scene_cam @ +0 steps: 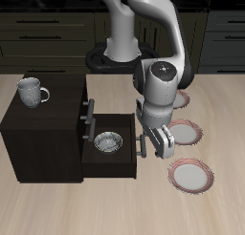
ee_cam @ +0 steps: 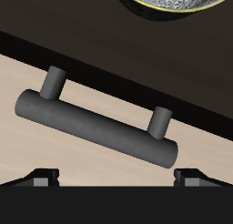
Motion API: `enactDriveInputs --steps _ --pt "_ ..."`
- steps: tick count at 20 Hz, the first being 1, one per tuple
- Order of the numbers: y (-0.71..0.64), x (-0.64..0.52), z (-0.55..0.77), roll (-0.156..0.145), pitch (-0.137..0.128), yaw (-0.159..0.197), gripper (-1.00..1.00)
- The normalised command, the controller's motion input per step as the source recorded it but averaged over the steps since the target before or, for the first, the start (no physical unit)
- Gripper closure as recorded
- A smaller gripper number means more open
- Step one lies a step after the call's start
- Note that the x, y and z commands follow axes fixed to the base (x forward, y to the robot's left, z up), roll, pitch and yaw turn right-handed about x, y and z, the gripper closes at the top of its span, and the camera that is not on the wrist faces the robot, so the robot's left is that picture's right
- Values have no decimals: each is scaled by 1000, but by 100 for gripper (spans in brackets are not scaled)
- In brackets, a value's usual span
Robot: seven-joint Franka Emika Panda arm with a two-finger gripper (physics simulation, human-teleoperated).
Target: Close the bottom drawer
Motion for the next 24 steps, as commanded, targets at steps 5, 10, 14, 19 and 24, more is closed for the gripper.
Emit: enactDriveInputs --steps 5,10,14,19,24 --pt "-301 138 -156 -31 19 -44 -100" --pt "-405 109 132 -52 -31 -18 -100" --pt "-252 95 85 -26 -11 -6 -100" --pt "-294 71 129 -44 -41 -1 -100" --pt "-261 53 -47 -30 -5 -15 -100"
